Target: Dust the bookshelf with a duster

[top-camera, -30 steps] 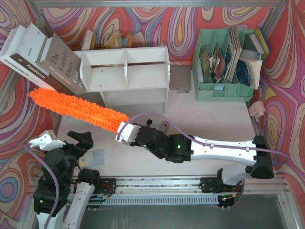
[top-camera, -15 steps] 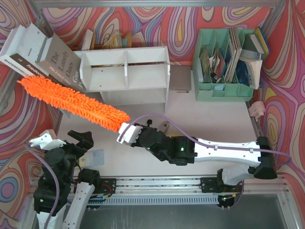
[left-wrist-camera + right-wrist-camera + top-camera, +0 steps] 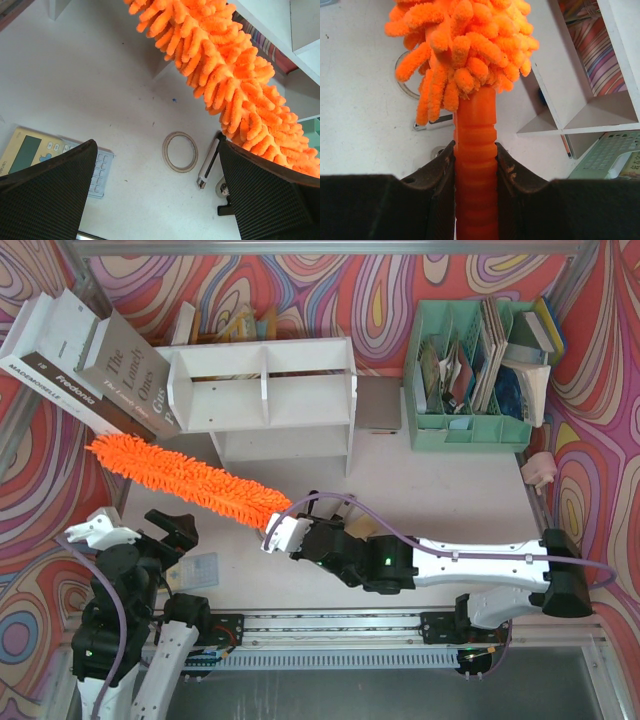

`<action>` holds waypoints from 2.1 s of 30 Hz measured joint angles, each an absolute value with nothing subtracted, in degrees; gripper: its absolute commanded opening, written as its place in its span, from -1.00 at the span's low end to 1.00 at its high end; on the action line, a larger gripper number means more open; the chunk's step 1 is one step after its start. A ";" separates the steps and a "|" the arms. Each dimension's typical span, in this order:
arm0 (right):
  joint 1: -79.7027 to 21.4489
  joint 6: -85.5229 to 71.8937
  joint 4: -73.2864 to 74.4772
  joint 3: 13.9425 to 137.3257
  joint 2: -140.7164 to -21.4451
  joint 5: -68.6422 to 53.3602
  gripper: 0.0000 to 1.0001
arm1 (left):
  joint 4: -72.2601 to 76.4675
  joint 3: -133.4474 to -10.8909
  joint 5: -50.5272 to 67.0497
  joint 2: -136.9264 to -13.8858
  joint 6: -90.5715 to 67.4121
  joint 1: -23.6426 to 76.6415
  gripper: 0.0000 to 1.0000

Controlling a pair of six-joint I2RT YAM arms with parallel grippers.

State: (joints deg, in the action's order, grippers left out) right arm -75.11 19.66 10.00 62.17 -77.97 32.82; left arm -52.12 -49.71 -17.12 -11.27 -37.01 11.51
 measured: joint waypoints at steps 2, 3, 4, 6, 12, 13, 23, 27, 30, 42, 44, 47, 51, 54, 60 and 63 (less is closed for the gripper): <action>-75.11 19.73 10.55 62.52 -77.87 32.80 -1.00 | -52.14 -49.71 -17.12 -11.27 -37.01 11.51 0.96; -75.11 19.92 10.98 63.02 -77.80 32.77 -1.00 | -52.14 -49.71 -17.12 -11.27 -37.01 11.46 0.96; -75.11 20.18 11.29 63.61 -77.67 32.75 -1.00 | -52.12 -49.71 -17.12 -11.27 -37.01 11.46 0.97; -75.11 20.95 11.88 64.95 -77.06 32.75 -1.00 | -52.14 -49.71 -17.12 -11.27 -37.01 11.46 0.97; -75.09 23.66 11.55 67.94 -72.16 32.86 -1.00 | -52.14 -49.71 -17.15 -11.27 -37.01 11.46 0.96; -75.09 24.05 11.35 68.03 -71.07 32.99 -1.00 | -52.14 -49.71 -17.15 -11.27 -37.01 11.46 0.96; -75.09 22.57 10.83 62.61 -65.93 35.05 -1.00 | -52.18 -49.74 -17.21 -11.86 -37.04 11.46 0.97; -75.11 19.94 12.34 58.15 -65.34 34.96 -1.00 | -52.18 -49.74 -17.34 -12.19 -37.04 11.46 0.97; -75.11 17.87 14.11 55.09 -63.94 34.98 -1.00 | -52.21 -49.71 -17.41 -12.36 -37.04 11.46 0.96; -75.09 19.49 13.50 56.55 -63.66 35.20 -1.00 | -52.47 -49.74 -17.89 -12.88 -37.06 11.44 0.97; -75.09 20.67 12.08 58.17 -64.62 35.20 -1.00 | -52.51 -49.74 -18.06 -12.88 -37.06 11.42 0.96; -75.09 21.89 10.26 60.20 -65.25 35.24 -1.00 | -52.53 -49.74 -18.06 -12.88 -37.06 11.42 0.97; -75.09 22.22 8.54 60.55 -65.21 35.68 -1.00 | -52.56 -49.74 -18.06 -12.97 -37.06 11.42 0.96; -75.09 21.32 8.40 59.05 -64.62 36.01 -1.00 | -52.53 -49.74 -18.06 -13.13 -37.06 11.40 0.97; -75.11 16.23 10.52 53.84 -63.00 35.75 -1.00 | -52.56 -49.74 -18.06 -13.26 -37.06 11.40 0.97; -75.11 13.41 12.23 51.57 -63.02 35.79 -1.00 | -52.56 -49.74 -18.06 -13.26 -37.06 11.40 0.97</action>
